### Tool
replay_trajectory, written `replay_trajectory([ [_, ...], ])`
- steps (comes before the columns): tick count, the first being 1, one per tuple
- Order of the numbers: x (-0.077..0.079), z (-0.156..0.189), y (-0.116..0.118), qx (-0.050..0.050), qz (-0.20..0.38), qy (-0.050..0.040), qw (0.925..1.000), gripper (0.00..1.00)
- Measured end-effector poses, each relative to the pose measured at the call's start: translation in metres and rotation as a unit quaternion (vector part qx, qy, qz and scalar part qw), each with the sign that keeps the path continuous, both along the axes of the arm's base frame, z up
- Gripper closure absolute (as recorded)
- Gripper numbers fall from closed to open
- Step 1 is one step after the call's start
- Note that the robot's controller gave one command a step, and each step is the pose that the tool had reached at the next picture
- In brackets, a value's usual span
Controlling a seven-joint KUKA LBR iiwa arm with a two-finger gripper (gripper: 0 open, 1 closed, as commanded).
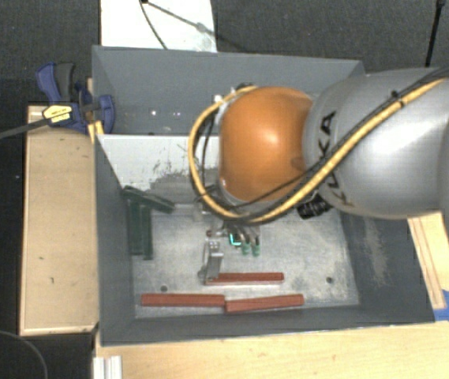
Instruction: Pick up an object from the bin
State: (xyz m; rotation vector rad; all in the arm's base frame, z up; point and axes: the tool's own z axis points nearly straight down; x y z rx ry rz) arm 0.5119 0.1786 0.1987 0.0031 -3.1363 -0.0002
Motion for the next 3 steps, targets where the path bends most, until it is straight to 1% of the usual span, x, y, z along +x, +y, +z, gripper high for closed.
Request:
replay_trajectory([
  [1, -0.015, -0.108, -0.07, -0.002, -0.039, 0.001, 0.9992, 0.0],
  [2, -0.013, -0.104, -0.067, 0.0, -0.04, -0.0032, 0.9992, 1.0],
  [3, -0.023, -0.046, -0.071, 0.001, 0.184, -0.0053, 0.9829, 1.0],
])
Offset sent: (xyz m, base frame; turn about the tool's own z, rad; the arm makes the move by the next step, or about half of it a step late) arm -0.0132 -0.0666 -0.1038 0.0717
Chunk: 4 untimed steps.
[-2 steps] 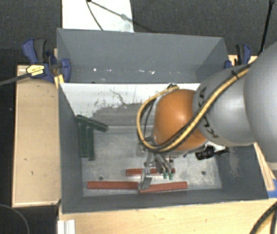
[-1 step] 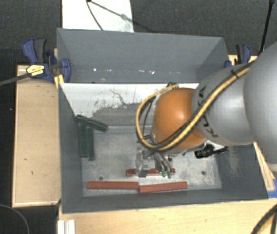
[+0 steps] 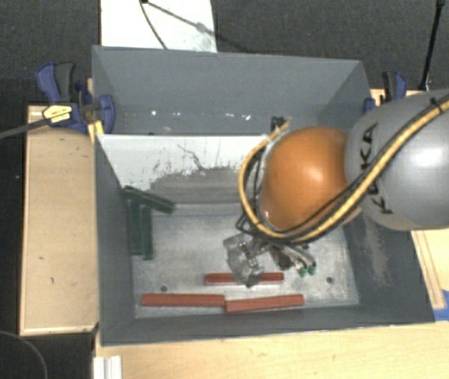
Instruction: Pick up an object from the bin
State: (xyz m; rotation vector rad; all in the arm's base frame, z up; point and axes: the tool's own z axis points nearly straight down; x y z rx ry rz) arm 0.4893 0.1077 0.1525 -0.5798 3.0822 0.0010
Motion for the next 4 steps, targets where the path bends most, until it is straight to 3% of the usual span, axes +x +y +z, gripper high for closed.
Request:
replay_trajectory([
  [1, -0.001, -0.001, 0.0, 0.0, -0.002, 0.0017, 1.0, 0.0],
  [2, 0.041, -0.086, -0.013, -0.001, 0.028, 0.0032, 0.9996, 0.0],
  [3, 0.042, -0.082, -0.011, 0.0, 0.026, 0.0014, 0.9997, 1.0],
  [4, 0.026, 0.018, -0.015, 0.0, 0.068, -0.002, 0.9977, 1.0],
])
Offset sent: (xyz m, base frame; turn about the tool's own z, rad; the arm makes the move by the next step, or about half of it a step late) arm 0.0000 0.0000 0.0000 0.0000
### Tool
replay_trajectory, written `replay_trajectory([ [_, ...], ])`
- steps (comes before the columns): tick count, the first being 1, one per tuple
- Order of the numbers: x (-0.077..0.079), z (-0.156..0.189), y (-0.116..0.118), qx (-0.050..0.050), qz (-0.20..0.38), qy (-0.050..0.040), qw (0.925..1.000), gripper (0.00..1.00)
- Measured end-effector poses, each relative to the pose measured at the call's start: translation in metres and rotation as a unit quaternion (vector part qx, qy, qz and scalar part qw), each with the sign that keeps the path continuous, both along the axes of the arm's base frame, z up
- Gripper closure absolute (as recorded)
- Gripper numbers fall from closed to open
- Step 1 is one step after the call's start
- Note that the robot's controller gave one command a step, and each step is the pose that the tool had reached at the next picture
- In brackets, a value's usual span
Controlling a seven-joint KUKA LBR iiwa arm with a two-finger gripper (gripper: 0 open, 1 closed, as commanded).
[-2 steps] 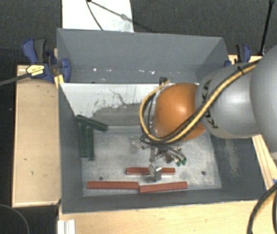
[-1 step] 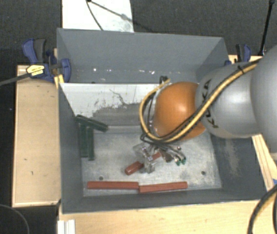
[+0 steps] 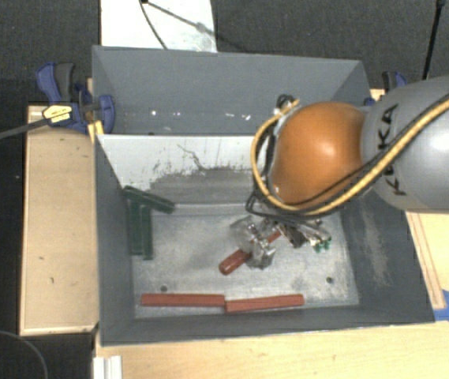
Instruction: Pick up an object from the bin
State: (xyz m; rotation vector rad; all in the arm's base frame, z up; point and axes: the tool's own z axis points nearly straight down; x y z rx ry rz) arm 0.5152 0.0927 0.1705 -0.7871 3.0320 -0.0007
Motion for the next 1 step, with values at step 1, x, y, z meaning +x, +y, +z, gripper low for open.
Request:
replay_trajectory([
  [1, -0.013, 0.0786, 0.0102, 0.0, -0.001, -0.0003, 1.0, 1.0],
])
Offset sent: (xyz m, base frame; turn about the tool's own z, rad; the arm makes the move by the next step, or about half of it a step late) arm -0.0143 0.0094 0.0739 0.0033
